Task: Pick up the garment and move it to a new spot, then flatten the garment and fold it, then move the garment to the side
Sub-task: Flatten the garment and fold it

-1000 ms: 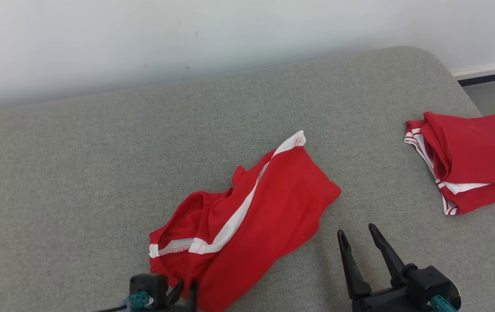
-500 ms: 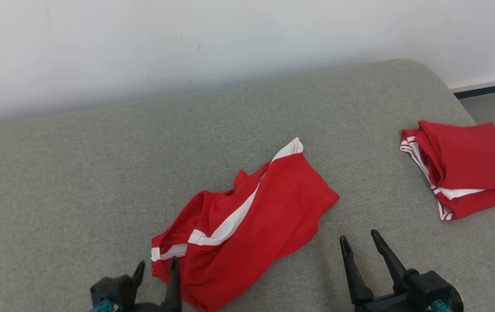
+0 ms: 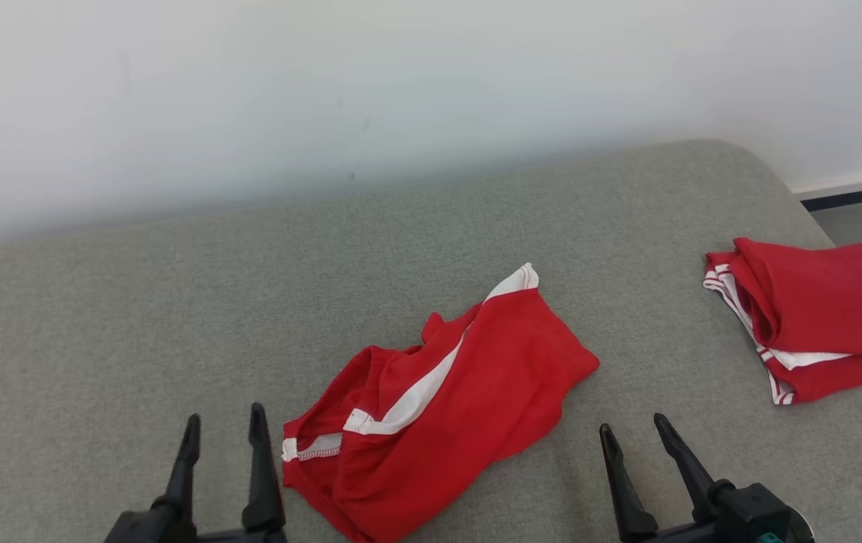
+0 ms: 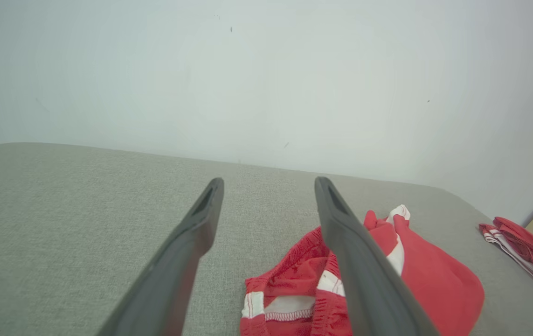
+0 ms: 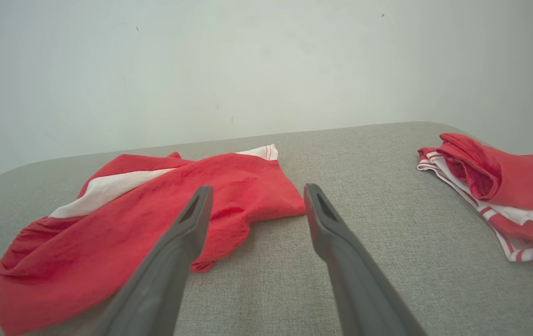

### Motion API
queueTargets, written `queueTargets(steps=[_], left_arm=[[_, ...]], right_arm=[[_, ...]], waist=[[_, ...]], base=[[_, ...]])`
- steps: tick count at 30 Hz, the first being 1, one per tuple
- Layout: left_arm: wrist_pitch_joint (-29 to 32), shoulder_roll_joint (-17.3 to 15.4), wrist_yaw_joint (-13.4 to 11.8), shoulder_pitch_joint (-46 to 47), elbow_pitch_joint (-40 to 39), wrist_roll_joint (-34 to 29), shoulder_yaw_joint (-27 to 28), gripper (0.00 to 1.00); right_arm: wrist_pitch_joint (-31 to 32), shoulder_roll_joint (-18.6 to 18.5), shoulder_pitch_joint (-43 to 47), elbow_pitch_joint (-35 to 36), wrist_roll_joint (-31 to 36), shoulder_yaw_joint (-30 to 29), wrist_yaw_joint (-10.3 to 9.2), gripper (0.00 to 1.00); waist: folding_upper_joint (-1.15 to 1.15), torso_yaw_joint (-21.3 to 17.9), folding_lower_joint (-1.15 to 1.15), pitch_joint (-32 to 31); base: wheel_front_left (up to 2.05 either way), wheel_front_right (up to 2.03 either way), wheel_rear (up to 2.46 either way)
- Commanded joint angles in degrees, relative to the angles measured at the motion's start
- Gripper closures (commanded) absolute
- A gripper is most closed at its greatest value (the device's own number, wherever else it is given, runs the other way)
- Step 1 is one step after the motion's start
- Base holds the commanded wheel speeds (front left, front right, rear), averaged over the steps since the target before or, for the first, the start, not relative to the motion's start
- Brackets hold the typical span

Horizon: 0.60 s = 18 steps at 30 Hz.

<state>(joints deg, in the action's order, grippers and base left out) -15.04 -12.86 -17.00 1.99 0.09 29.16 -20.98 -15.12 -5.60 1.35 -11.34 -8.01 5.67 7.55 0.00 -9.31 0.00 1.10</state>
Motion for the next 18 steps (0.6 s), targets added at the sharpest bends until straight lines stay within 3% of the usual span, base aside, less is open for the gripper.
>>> queueTargets(steps=[1, 4, 9, 14, 18], left_arm=[[-0.1, 1.1, 1.1, -1.9, -0.4, -1.8, 1.9, 0.0], [-0.1, 5.3, 5.7, -4.8, -1.0, -6.7, 7.9, 0.0], [-0.1, 8.8, 12.3, -7.7, 0.0, -12.0, 14.8, 0.0], [-0.1, 9.7, 16.2, -9.5, 2.2, -16.1, 16.9, 0.0], [-0.1, 9.9, 17.6, -10.1, 3.9, -18.7, 17.8, 0.0]], right_arm=[[0.0, 0.0, 0.4, 0.1, 0.1, -0.2, -0.16, 0.0], [0.0, 0.3, 0.4, 0.0, 0.1, -0.9, -0.16, 0.0], [0.0, 0.8, 0.9, -0.3, 0.4, -2.2, -0.16, 0.0], [0.0, 0.7, 1.6, -1.2, 0.9, -2.8, -0.16, 0.0], [0.0, 0.4, 1.9, -1.9, 1.2, -2.9, -0.16, 0.0]], waist=[[0.0, 0.6, 0.0, -0.5], [0.0, 1.2, 0.0, -1.1], [0.0, 2.4, 0.0, -2.2], [0.0, 3.7, 0.0, -3.3], [0.0, 4.4, 0.0, -4.0]], base=[[0.0, 0.0, 0.0], [0.0, 0.0, 0.0], [0.0, 0.0, 0.0], [0.0, 0.0, 0.0], [0.0, 0.0, 0.0]])
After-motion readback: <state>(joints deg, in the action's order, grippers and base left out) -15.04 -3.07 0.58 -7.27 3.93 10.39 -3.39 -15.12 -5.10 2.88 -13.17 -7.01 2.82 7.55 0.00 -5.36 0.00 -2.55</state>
